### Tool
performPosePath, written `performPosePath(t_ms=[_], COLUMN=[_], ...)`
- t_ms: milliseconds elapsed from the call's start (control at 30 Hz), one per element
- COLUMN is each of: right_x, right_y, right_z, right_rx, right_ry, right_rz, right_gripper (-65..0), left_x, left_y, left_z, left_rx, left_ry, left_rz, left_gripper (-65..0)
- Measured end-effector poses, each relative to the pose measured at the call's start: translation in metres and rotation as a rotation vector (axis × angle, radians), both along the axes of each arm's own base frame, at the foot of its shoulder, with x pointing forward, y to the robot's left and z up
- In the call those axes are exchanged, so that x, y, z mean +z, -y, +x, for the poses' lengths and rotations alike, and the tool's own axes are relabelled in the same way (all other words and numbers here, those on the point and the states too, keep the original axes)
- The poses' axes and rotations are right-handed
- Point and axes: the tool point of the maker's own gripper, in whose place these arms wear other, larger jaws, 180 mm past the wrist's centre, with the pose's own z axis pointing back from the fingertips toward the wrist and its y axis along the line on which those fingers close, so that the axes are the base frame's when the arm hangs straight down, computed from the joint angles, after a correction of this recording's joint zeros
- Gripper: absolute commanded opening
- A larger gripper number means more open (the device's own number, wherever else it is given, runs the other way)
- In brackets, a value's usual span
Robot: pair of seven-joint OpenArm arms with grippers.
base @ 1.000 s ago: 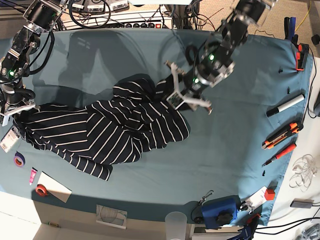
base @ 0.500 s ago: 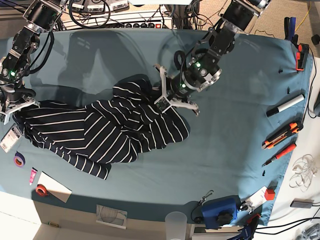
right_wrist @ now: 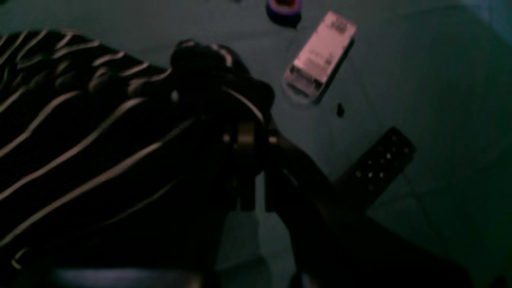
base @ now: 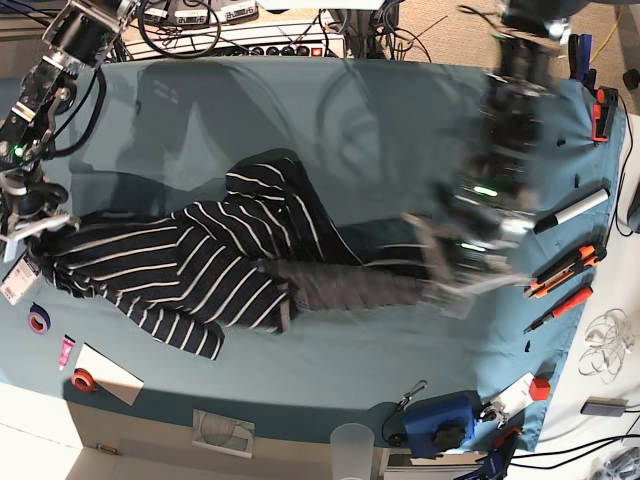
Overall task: Layout the t-shirt on the table in an organized manner, then fold the t-shirt properly
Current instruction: 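Pull the shirt apart with both grippers to spread it flat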
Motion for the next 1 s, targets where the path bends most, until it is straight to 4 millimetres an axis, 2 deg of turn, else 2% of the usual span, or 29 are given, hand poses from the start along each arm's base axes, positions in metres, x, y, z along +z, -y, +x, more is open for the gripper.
performPosePath(t_ms=[167,233,333,400,467,633,733,833,1000], right_x=[0.013,0.004,-0.019,-0.032,-0.035,-0.011,-0.002,-0.007,-0.021], right_y=[0.001,0.004,0.002,-0.001,-0.007,-0.01,-0.008,-0.009,-0.021], right_z=[0.014,0.021,0.035,0.043,0.052,0.076,0.082,0.088,0.121], right_rx=[-0.001,-0.011,-0.022,-0.023,0.004,0.033,0.031,0.038,0.069], right_ry=[0.051,0.048,0.045,0.035,0.036,0.095,0.103,0.077,0.064], right_rz=[0.02,0.069,0.211,0.291,0.339,0.359,0.339,0.329,0.337], right_gripper=[-65.0,-65.0,-65.0,-65.0,-65.0,-65.0,-65.0,-65.0,-65.0], left_x=[0.024,0.035,0.051,0.055,0.057,0.07,0.076,0.066,0.044], left_y=[-0.069,-0.091,-0.109,-0.114,-0.118,-0.115,-0.111,-0.111,-0.101], left_z=[0.005,0.005,0.004,0.004,0.003,0.01,0.016,0.028,0.06], left_rx=[0.091,0.109,0.102,0.086,0.088,0.071,0.035,0.031,0.014], left_ry=[0.031,0.05,0.076,0.081,0.084,0.145,0.172,0.159,0.085], left_rz=[-0.089,-0.114,-0.143,-0.141,-0.136,-0.158,-0.164,-0.181,-0.194], left_gripper=[-65.0,-65.0,-65.0,-65.0,-65.0,-65.0,-65.0,-65.0,-65.0])
